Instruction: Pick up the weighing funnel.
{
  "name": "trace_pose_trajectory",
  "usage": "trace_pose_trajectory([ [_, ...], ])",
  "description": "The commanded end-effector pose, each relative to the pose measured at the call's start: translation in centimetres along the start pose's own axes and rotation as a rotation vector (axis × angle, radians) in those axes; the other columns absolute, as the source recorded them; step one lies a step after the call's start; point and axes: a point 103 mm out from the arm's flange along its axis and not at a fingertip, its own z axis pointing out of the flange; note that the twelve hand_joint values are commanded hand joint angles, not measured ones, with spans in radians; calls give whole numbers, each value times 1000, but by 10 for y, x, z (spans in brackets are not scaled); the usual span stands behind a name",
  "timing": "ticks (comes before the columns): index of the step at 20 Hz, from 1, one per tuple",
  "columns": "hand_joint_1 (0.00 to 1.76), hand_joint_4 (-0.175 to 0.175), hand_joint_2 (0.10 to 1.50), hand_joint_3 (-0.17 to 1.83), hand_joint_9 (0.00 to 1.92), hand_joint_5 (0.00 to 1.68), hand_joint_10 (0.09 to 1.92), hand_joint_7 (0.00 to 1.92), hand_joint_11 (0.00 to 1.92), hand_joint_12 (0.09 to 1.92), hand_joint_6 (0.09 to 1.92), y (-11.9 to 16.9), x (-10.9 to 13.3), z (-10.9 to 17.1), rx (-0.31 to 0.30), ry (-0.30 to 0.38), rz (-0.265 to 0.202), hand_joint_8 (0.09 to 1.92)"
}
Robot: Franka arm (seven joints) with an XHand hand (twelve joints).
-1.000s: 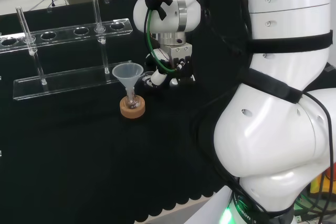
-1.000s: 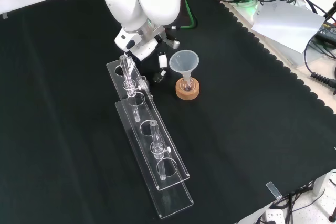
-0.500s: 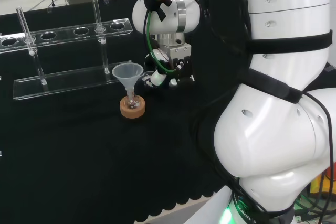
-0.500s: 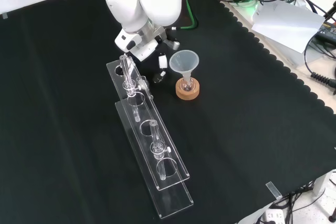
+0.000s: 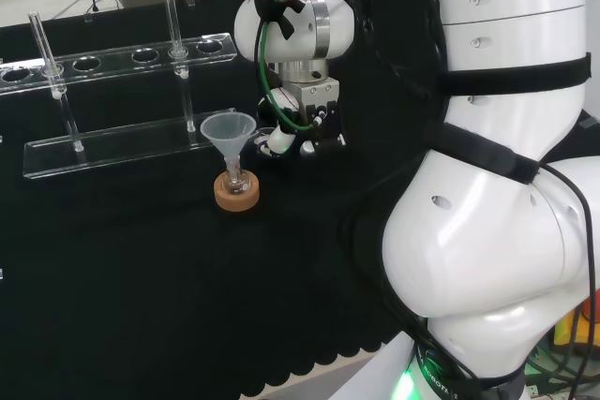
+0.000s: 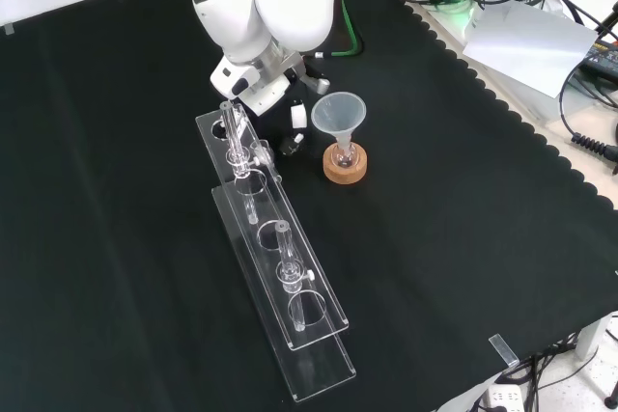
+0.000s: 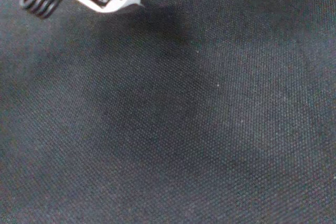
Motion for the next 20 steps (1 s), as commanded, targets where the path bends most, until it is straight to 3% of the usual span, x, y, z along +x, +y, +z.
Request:
trace_pose_trajectory([
  [1, 951, -53, 563, 770, 793, 600, 558, 490, 512, 1306, 838, 0, 0, 1, 2, -3, -1, 740],
  [14, 1003, 14, 570, 773, 818, 873, 561, 512, 524, 1301, 1004, 5, 2, 6, 8, -41, 12, 745],
  [16, 1034, 119, 745, 582, 823, 981, 562, 513, 528, 1301, 995, 5, 1, 5, 6, -39, 15, 749],
  [17, 1041, 147, 809, 492, 826, 1012, 559, 515, 530, 1297, 978, 5, 1, 5, 6, -39, 16, 748],
  [20, 1049, 173, 877, 391, 834, 1041, 555, 519, 534, 1292, 956, 5, 0, 3, 1, -44, 20, 744],
])
